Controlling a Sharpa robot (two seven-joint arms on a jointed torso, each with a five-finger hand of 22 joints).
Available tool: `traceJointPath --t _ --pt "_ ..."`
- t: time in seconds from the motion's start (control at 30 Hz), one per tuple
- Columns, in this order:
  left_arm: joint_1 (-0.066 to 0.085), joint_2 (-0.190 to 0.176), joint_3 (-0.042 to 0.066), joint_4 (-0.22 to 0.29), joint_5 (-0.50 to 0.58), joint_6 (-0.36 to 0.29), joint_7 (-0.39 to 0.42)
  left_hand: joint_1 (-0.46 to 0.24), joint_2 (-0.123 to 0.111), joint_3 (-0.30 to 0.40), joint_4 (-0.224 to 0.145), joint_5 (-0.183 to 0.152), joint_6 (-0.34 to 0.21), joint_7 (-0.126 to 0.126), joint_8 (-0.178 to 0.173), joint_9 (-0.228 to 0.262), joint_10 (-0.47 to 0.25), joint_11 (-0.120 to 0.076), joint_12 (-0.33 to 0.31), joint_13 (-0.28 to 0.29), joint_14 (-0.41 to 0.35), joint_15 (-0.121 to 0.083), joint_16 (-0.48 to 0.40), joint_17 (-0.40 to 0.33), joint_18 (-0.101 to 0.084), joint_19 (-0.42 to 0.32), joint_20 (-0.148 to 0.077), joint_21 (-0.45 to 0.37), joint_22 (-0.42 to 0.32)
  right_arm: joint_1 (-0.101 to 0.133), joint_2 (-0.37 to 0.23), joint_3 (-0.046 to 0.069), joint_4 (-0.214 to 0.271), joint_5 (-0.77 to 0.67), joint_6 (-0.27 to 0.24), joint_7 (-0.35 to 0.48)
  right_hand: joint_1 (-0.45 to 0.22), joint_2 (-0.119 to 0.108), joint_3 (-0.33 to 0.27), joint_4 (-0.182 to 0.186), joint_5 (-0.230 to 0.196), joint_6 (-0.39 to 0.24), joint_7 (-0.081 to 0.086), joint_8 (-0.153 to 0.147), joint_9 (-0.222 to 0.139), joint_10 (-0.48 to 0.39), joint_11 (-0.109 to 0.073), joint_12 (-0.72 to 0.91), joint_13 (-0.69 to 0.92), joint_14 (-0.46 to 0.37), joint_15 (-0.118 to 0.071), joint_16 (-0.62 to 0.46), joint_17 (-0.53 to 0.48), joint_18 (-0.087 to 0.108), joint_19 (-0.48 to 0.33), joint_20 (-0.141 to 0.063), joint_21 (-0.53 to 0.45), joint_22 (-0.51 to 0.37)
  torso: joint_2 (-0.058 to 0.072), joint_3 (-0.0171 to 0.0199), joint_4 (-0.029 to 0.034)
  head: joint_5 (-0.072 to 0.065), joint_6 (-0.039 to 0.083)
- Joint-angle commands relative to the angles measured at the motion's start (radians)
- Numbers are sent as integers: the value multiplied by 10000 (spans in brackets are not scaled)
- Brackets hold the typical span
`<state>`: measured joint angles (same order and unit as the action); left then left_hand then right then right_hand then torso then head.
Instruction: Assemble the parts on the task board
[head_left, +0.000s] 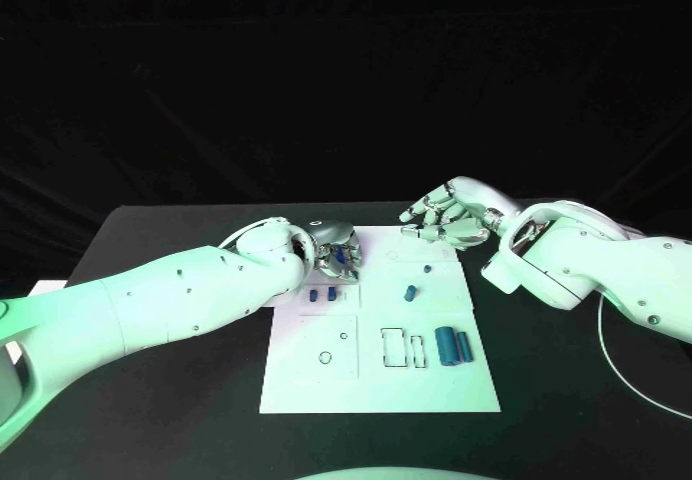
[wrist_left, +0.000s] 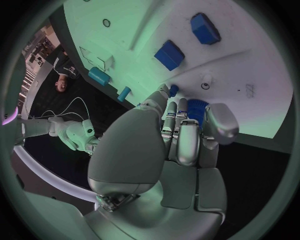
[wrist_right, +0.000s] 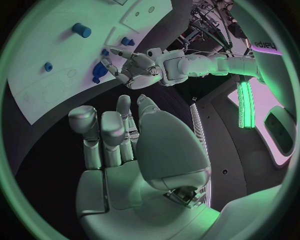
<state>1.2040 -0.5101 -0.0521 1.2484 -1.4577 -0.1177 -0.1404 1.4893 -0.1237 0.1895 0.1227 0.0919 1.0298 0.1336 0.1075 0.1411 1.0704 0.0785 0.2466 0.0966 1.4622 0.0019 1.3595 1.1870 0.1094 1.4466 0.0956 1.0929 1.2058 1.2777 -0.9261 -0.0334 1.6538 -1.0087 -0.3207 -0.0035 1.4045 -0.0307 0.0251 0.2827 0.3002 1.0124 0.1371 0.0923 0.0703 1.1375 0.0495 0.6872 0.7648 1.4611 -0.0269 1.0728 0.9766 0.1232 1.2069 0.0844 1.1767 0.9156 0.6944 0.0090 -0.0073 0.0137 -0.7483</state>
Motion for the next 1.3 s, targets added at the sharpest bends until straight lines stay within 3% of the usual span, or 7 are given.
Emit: traceJointPath --t 0.03,0.3,0.67,0.8,1.03,1.23,1.3 --pt "-8 108 8 -44 -361 452 -227 76 104 160 -6 50 138 -13 -64 -31 139 -15 -91 -58 220 -78 76 23 -139 84 -21 151 128 -7 23 0 -1 -29 131 109 73 -1 0 -48 42 -38 13 47 -10 -99 4 47 -8 45 15 -20 7 80 -62 -3 -31 -1 0 -4 13 -18 -13" --pt "-46 289 8 -192 -507 576 -323 319 155 776 -122 66 412 -33 -82 -104 515 -68 -279 -200 270 -138 128 -1 -221 183 -72 630 535 -7 48 0 -8 -28 141 117 73 -1 0 -48 42 -38 13 47 -10 -99 4 47 -8 45 15 -20 7 80 -62 -3 -31 -1 0 -6 5 -24 -31" --pt "-85 406 7 -295 -594 842 -548 204 -32 1459 -209 52 667 -51 -147 -198 923 -113 -556 -270 293 -175 146 -97 -260 203 -106 891 794 -7 51 0 -3 -26 151 114 88 10 9 -51 59 -39 14 47 -10 -102 4 48 -15 48 15 -16 19 81 -64 -3 -39 -9 -2 -4 13 -46 -61" --pt "-89 406 6 -314 -632 976 -642 351 -13 1818 -397 59 760 -28 -162 -224 1133 -133 -585 -241 306 -203 169 -96 -296 241 -130 1096 966 -7 46 0 -3 -26 149 113 88 10 9 -51 59 -39 14 47 -10 -102 4 48 -15 48 15 -16 19 81 -64 -3 -39 -9 -7 0 13 -53 -67" --pt "-96 374 15 -245 -650 589 -544 467 1 2394 -731 57 1058 -23 -100 -223 1487 -178 -586 -156 339 -235 214 -79 -353 307 -170 1404 1223 -7 48 0 -1 -25 142 126 94 19 14 -49 73 -38 15 48 -9 -103 4 49 -19 50 15 -10 31 80 -59 -3 -37 -3 -3 -5 14 -61 -54" --pt "-100 187 96 71 -504 70 -400 256 -116 2806 -933 73 1148 5 -153 -264 1597 -165 -728 -114 335 -224 199 -162 -367 310 -172 1489 1316 -7 48 0 -2 -22 140 134 94 19 14 -49 73 -38 15 48 -9 -103 4 49 -19 50 15 -10 31 80 -59 -3 -37 -3 -10 -2 11 -70 -29" --pt "-99 71 173 244 -410 -77 -377 112 -180 2997 -1012 78 1149 32 -204 -294 1578 -147 -855 -120 328 -199 186 -210 -371 303 -158 1513 1350 -7 43 0 -1 -21 139 135 95 20 15 -49 76 -37 15 48 -9 -103 4 50 -20 51 15 -10 31 80 -59 -3 -37 -2 -21 4 19 -73 -19"
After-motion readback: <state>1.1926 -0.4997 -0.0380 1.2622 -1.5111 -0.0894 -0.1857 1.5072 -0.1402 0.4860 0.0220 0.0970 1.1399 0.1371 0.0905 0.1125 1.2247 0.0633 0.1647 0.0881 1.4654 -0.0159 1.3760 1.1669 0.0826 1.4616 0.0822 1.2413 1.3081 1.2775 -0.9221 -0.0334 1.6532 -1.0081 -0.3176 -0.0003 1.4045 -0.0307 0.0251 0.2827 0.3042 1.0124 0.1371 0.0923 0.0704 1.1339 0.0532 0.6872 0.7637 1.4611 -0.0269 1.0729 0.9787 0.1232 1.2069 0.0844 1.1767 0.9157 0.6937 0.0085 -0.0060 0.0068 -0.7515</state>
